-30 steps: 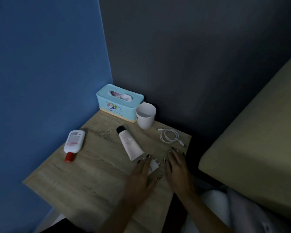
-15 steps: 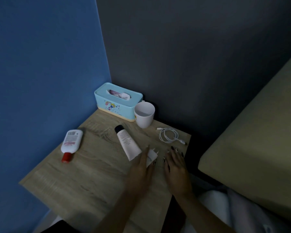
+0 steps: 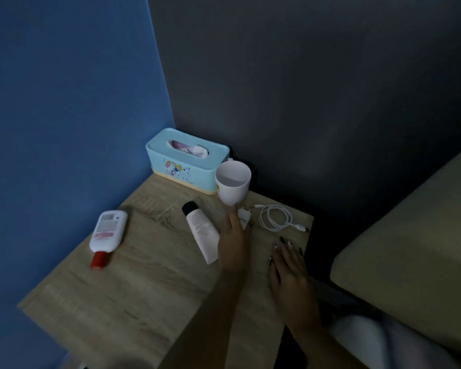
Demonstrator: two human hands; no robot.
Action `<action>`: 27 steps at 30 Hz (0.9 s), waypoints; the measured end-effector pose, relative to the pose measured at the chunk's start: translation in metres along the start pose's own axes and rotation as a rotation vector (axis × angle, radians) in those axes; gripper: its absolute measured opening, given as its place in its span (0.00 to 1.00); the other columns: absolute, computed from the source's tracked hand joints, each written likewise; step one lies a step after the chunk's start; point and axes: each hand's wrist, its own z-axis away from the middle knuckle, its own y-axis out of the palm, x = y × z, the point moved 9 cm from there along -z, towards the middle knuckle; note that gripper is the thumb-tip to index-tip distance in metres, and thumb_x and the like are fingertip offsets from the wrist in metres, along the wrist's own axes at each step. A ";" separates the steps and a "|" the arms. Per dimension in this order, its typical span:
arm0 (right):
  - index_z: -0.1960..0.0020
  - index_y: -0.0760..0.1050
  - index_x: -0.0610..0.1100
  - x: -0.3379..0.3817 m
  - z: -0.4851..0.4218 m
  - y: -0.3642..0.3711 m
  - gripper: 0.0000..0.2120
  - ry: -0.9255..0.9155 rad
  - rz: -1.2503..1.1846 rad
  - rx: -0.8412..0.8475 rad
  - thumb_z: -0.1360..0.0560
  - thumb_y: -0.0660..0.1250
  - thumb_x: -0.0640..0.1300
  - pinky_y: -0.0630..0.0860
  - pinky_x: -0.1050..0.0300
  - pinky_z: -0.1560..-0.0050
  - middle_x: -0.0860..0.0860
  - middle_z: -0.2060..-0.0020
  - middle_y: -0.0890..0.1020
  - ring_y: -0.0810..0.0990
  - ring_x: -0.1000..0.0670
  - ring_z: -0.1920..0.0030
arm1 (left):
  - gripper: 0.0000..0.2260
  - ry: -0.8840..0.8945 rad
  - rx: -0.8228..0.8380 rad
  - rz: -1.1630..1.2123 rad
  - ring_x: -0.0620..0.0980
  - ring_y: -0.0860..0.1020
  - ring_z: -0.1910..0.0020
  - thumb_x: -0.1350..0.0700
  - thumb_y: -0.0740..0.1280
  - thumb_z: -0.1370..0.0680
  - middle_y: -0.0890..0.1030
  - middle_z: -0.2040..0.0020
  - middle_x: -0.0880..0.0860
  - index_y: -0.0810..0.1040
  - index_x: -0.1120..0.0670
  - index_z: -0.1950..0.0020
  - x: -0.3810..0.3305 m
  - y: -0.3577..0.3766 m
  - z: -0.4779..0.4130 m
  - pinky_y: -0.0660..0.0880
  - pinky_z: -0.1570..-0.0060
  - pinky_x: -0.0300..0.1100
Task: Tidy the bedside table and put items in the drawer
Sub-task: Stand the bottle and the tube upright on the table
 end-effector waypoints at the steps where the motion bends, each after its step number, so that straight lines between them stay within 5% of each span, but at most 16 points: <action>1: 0.37 0.77 0.38 0.000 0.000 0.000 0.30 -0.003 0.000 -0.006 0.18 0.42 0.54 0.61 0.50 0.30 0.42 0.35 0.76 0.72 0.43 0.31 | 0.27 -0.011 -0.007 0.028 0.50 0.67 0.29 0.51 0.60 0.19 0.65 0.26 0.54 0.54 0.54 0.23 0.003 0.001 0.000 0.65 0.35 0.37; 12: 0.34 0.74 0.38 0.001 0.004 0.000 0.24 0.020 0.015 -0.003 0.19 0.49 0.50 0.63 0.46 0.28 0.42 0.32 0.74 0.68 0.43 0.29 | 0.30 -0.033 -0.023 0.102 0.50 0.70 0.31 0.51 0.62 0.21 0.67 0.27 0.53 0.51 0.50 0.23 0.009 0.001 0.002 0.68 0.34 0.41; 18: 0.34 0.74 0.38 -0.002 0.007 0.002 0.27 0.031 0.018 0.028 0.18 0.45 0.52 0.61 0.48 0.28 0.42 0.33 0.74 0.69 0.43 0.29 | 0.29 0.001 0.000 0.106 0.48 0.66 0.28 0.49 0.61 0.20 0.64 0.25 0.51 0.51 0.48 0.24 0.006 0.003 0.008 0.66 0.31 0.42; 24: 0.39 0.78 0.35 -0.001 0.001 0.000 0.32 0.038 0.070 0.046 0.17 0.41 0.52 0.57 0.51 0.28 0.39 0.37 0.77 0.74 0.39 0.35 | 0.23 0.115 -0.014 -0.089 0.52 0.72 0.35 0.48 0.60 0.21 0.71 0.32 0.54 0.63 0.52 0.28 -0.006 -0.032 0.030 0.73 0.37 0.45; 27: 0.44 0.80 0.34 0.003 0.000 -0.005 0.31 0.024 0.109 0.095 0.18 0.41 0.49 0.63 0.47 0.32 0.37 0.41 0.80 0.78 0.37 0.39 | 0.19 0.204 -0.106 -0.282 0.53 0.78 0.42 0.48 0.61 0.23 0.79 0.39 0.56 0.70 0.54 0.35 0.007 -0.070 0.050 0.78 0.43 0.47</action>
